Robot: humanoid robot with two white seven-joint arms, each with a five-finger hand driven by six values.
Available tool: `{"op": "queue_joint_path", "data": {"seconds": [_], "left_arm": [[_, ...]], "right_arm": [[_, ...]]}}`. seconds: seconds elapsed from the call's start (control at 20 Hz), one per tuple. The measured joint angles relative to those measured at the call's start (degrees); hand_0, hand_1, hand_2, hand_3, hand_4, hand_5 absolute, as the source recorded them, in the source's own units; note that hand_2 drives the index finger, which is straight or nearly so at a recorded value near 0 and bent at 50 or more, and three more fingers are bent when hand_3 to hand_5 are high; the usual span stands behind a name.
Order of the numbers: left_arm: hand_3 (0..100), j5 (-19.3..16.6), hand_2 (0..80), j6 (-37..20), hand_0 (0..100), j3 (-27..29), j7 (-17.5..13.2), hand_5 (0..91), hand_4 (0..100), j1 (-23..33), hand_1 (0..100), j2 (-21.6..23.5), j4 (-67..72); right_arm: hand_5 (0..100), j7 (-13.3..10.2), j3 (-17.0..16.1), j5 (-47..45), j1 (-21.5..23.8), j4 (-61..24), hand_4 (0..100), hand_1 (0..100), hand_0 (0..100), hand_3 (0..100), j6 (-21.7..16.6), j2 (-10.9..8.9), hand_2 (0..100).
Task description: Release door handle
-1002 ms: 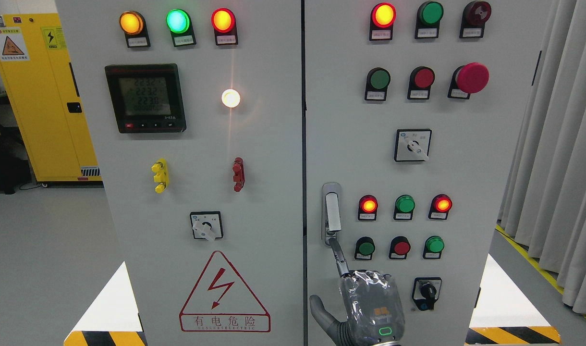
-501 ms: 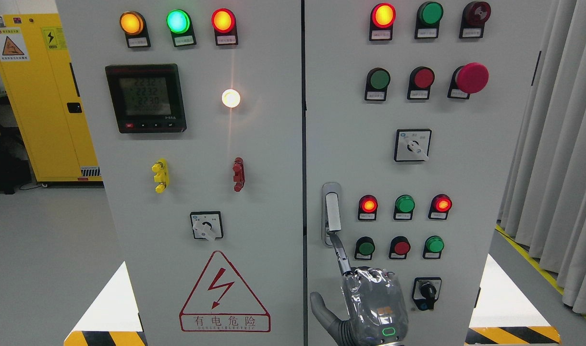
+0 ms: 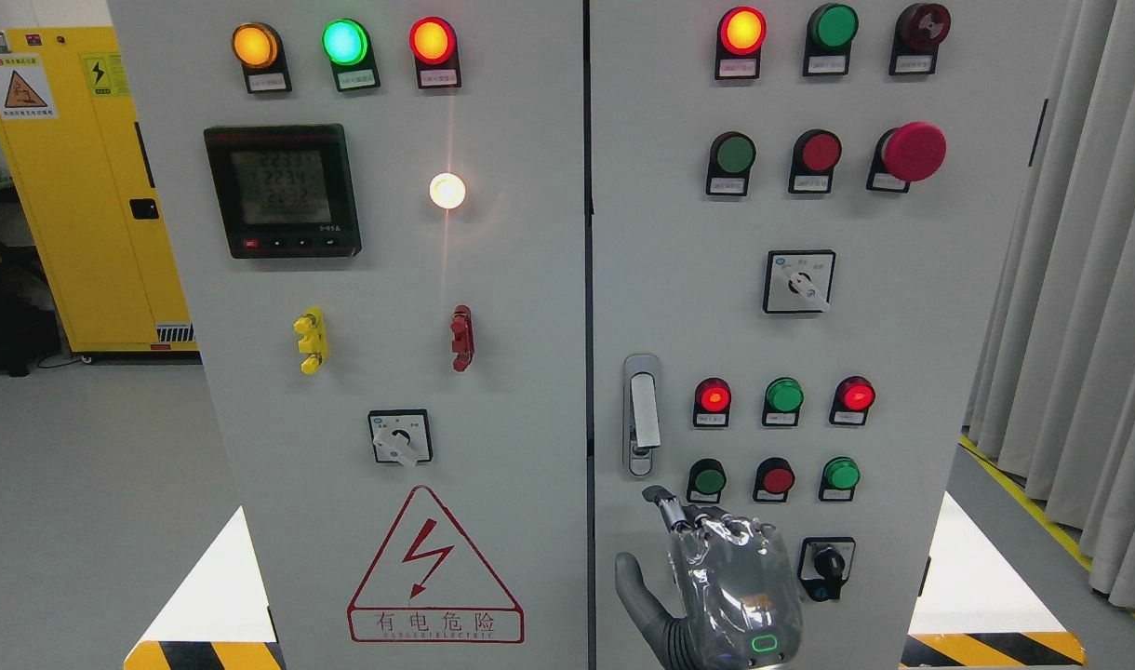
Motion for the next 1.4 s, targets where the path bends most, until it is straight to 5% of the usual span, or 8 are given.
{"op": "queue_joint_path", "data": {"seconds": [0.15,0.3,0.6,1.4], "left_arm": [[0,0.00,0.0,0.00,12,0.00,0.00,0.0,0,0.00,56,0.00,0.00],[0,0.00,0.0,0.00,12,0.00,0.00,0.0,0,0.00,56,0.00,0.00],[0,0.00,0.0,0.00,12,0.00,0.00,0.0,0,0.00,56,0.00,0.00],[0,0.00,0.0,0.00,12,0.00,0.00,0.0,0,0.00,56,0.00,0.00]], "right_arm": [[100,0.60,-0.11,-0.05,0.06,-0.81,100,36,64,100,-0.05,0.04,85],[100,2.09,-0.25,-0.07,-0.09,-1.45,100,28,45,100,-0.06,0.11,90],[100,4.22,-0.59,-0.13,-1.72,-2.25,100,16,29,100,-0.06,0.26,98],[100,6.30,-1.13,0.09,-6.75,-2.16,100,20,23,100,0.75,0.47,99]]}}
